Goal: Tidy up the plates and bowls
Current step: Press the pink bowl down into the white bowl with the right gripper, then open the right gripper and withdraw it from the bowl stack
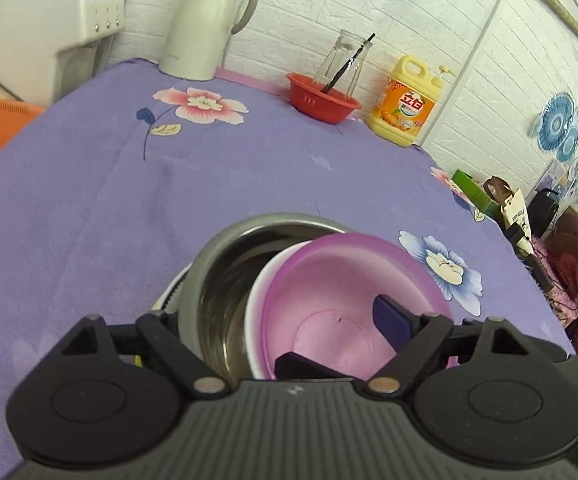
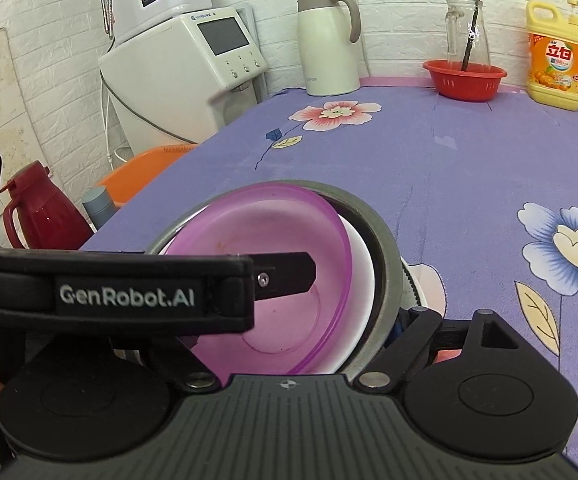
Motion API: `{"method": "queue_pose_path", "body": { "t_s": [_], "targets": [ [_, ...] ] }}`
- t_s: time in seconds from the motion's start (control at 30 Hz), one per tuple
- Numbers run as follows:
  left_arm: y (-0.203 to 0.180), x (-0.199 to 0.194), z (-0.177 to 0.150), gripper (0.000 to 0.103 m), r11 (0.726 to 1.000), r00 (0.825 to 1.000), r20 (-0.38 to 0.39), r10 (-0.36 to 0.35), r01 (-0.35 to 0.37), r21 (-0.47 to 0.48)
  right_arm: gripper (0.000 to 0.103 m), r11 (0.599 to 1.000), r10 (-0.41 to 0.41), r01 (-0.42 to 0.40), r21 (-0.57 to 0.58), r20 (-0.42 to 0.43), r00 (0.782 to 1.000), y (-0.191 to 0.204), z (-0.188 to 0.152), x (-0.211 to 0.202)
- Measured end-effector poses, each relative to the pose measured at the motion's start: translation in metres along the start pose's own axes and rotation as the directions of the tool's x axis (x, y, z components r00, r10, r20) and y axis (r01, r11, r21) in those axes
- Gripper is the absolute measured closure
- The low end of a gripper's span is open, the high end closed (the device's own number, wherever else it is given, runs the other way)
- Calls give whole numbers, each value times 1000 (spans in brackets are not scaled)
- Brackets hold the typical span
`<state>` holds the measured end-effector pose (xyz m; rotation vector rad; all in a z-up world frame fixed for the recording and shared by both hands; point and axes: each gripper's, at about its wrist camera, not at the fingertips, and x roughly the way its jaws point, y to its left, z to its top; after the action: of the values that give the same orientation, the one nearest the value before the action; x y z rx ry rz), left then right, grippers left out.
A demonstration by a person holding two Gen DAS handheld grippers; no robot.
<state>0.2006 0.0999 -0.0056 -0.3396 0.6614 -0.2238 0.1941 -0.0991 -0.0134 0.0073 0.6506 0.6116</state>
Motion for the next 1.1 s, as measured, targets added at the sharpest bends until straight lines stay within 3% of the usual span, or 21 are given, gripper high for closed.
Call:
{"method": "queue_pose_path", "body": {
  "t_s": [0.23, 0.33, 0.47, 0.67, 0.73, 0.83, 0.9, 1.1],
  "targets": [
    [-3, 4, 5, 8, 1000, 999, -40, -11, 12, 24, 0, 1000, 16, -16, 12, -3, 1000, 0, -1, 0],
    [-6, 4, 11, 8, 999, 997, -75, 0, 3, 45, 0, 999, -16, 16, -46, 8, 1000, 3, 3, -2],
    [-2, 0, 16, 6, 999, 996, -89, -2, 7, 49, 0, 1000, 3, -3, -3, 59, 998, -9, 7, -13],
    [-10, 15, 16, 4, 998, 990, -143, -15, 23, 53, 0, 1000, 10, -9, -12, 61, 998, -7, 4, -12],
    [-14, 14, 14, 4, 996, 991, -133, 5, 7, 85, 0, 1000, 14, -13, -18, 56, 998, -7, 2, -12],
    [-33, 6, 16, 4, 959, 988, -54, 143, -125, 253, 0, 999, 18, -16, -30, 59, 998, -8, 1, -15],
    [-41, 5, 20, 3, 942, 989, -61, 135, -109, 317, 0, 999, 20, -17, -48, 56, 998, -7, 0, -14],
    [-24, -12, 33, 3, 965, 987, 31, 156, -159, 210, 0, 999, 47, -47, -2, 76, 996, -15, -2, -21]
  ]
}}
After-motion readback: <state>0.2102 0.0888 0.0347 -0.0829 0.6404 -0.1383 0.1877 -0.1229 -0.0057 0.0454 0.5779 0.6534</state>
